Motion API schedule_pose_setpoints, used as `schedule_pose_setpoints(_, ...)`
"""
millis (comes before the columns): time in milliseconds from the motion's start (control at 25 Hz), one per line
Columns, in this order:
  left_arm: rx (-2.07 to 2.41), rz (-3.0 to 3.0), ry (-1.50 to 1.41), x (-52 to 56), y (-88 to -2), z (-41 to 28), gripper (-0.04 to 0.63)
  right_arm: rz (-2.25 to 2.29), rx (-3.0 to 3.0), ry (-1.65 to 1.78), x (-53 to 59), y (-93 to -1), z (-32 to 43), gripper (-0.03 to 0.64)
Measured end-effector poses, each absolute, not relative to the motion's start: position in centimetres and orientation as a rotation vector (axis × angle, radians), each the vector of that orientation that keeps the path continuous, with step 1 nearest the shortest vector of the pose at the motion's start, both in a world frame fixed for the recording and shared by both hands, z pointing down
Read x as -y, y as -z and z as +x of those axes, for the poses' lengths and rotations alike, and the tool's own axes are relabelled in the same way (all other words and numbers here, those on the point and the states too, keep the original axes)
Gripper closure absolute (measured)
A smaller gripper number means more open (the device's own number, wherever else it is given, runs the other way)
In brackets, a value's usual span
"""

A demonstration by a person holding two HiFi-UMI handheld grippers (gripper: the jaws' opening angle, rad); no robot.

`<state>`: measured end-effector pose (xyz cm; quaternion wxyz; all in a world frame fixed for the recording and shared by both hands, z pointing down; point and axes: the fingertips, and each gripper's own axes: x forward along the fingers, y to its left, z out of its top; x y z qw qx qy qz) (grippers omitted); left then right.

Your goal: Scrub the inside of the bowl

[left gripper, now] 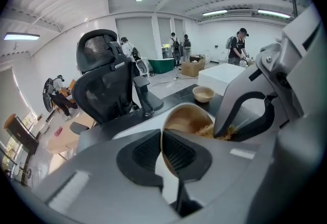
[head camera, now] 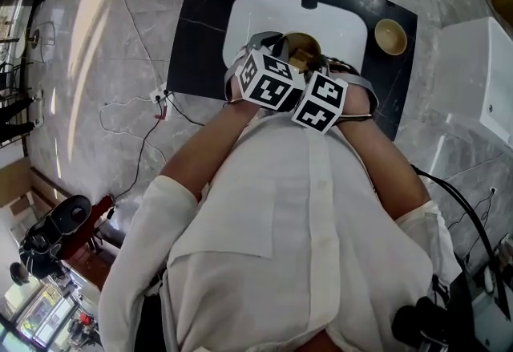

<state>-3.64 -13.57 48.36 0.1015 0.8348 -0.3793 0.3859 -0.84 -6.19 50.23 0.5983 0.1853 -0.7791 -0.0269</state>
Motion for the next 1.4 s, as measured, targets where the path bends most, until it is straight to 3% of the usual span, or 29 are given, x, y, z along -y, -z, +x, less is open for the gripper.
schedule_pose_setpoints(320, 1.066, 2.414, -1.035, 13.4, -48.6, -3.8, 0.581, 0.436, 2.007, -0.005, 6.8, -47.6, -3.4, 0.571)
schedule_pose_setpoints(600, 1.082, 2.422, -1.120, 13.3, -49.0, -3.7, 0.581, 0.595, 1.882, 0.138, 9.5, -46.7, -0.7, 0.571)
schedule_pose_setpoints(920, 1.102, 2.429, -1.100, 13.7, -48.9, -3.4, 0.581, 0.520, 1.949, -0.029, 7.1, -49.0, 0.2, 0.571)
schedule_pose_setpoints(1400, 0.959, 2.187, -0.676, 14.1, -49.0, -4.4, 0.581, 0.626, 2.600, -0.450, 7.8, -41.0, 3.0, 0.571)
